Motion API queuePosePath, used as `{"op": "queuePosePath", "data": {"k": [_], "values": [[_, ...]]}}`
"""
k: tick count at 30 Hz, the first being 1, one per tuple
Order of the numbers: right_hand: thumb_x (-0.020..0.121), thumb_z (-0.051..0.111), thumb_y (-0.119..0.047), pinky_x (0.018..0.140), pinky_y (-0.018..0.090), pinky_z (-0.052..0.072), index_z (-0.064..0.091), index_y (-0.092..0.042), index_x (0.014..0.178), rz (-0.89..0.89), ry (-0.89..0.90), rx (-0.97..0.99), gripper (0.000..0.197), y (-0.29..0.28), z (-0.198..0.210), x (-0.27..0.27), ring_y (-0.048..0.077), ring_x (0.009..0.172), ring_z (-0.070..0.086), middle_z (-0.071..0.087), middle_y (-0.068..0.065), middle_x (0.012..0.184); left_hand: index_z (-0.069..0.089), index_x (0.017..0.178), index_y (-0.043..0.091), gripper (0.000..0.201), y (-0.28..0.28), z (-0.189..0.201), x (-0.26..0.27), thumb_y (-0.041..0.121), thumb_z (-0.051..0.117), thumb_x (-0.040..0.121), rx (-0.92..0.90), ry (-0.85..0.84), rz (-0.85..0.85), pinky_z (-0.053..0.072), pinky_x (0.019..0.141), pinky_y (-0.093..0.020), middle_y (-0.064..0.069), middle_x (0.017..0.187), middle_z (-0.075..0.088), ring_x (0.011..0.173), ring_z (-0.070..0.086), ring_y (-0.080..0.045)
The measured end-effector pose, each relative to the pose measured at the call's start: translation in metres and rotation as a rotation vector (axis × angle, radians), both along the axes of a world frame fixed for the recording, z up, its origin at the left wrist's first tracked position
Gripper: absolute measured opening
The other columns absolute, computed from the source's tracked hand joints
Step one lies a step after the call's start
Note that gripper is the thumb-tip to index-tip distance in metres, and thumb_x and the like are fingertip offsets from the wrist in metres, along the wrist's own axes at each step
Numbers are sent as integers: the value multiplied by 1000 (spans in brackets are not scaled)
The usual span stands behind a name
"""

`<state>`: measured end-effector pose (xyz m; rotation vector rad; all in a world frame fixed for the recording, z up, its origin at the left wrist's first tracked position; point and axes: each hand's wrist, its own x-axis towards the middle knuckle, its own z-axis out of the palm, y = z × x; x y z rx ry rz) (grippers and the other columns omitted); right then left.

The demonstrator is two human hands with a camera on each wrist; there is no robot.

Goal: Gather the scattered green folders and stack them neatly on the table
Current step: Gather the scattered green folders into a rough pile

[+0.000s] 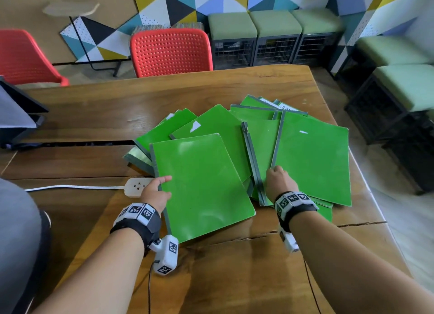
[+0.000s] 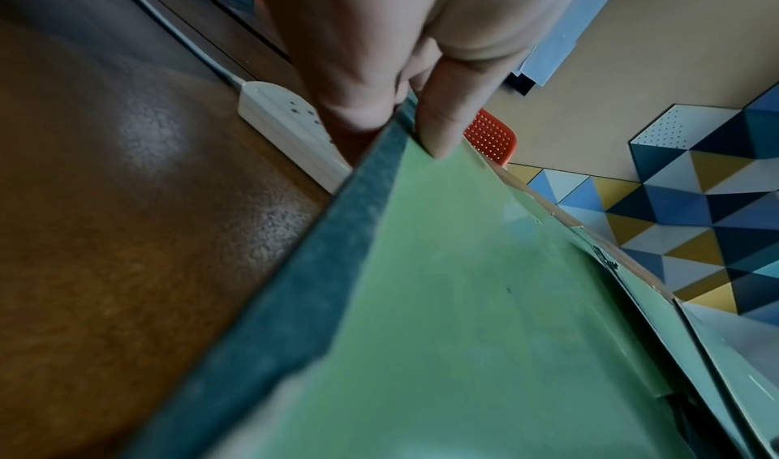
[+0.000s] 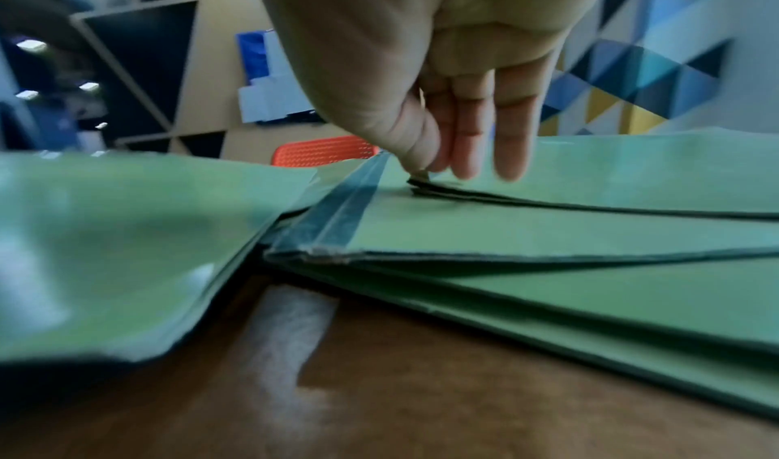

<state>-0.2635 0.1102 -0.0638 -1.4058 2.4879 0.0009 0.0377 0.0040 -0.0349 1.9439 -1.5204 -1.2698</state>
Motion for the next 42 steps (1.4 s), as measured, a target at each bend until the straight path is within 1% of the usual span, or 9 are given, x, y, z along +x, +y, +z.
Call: {"op": "queuePosePath", "data": {"k": [6,10,14,21,23,25,30,36,42], "values": [[77,58,-68,100,64,37,9,-35,149,-226,-24,195,93,-6,-9,-20,44,141,22,13,15,158,59,123,28,51,-2,-7,-9,-8,53,88,-3,-17,10,45,55,-29,-10,146,44,58,44,-10],[96,37,-48,83,59,54,0,-43,150,-12,65,327,66,-17,-19,-23,56,130,36,17,30,153,60,122,29,51,-1,-14,-12,-8,53,88,-8,-35,9,40,51,-21,-8,149,42,56,36,-2],[100,38,-16,63,34,57,26,-27,143,168,175,227,46,-22,-10,-12,24,76,58,52,22,110,60,122,28,49,-4,-18,-13,-8,53,88,-11,-40,11,34,49,-17,-7,149,42,56,31,1],[97,45,-10,69,37,59,39,-15,121,288,91,71,25,-11,31,29,26,79,57,51,16,97,57,125,29,50,-8,-13,-11,-6,55,89,-1,-41,-57,36,51,-18,-5,151,39,58,35,0],[98,43,-8,69,37,60,39,-14,119,415,48,34,23,3,45,58,30,84,61,53,19,100,54,127,31,53,-9,-13,-11,-6,55,89,23,6,-89,49,68,-27,-4,152,37,82,55,-10],[96,42,-3,67,37,59,38,-12,118,519,-28,-2,24,18,53,91,30,82,60,51,18,100,48,133,32,57,-9,-14,-11,-5,55,89,63,68,-75,44,99,-43,-6,153,33,129,45,-27],[94,41,0,58,39,55,34,-12,109,695,-177,18,20,52,51,150,28,73,53,50,14,95,19,146,42,67,2,-19,-10,24,57,93,179,180,30,37,105,-59,-3,159,18,140,31,-34],[96,52,-22,76,24,51,54,-17,110,163,-239,-142,15,29,31,71,15,88,57,59,0,105,-3,153,27,117,11,-18,-21,38,80,71,113,-76,-80,30,113,-47,-4,161,12,144,26,-30],[86,64,-39,105,48,42,43,-16,138,-378,-77,51,60,20,3,-74,30,127,42,42,14,140,-8,151,33,136,17,-21,-41,25,91,57,17,-214,-95,33,109,-49,-13,157,21,143,28,-32]]}}
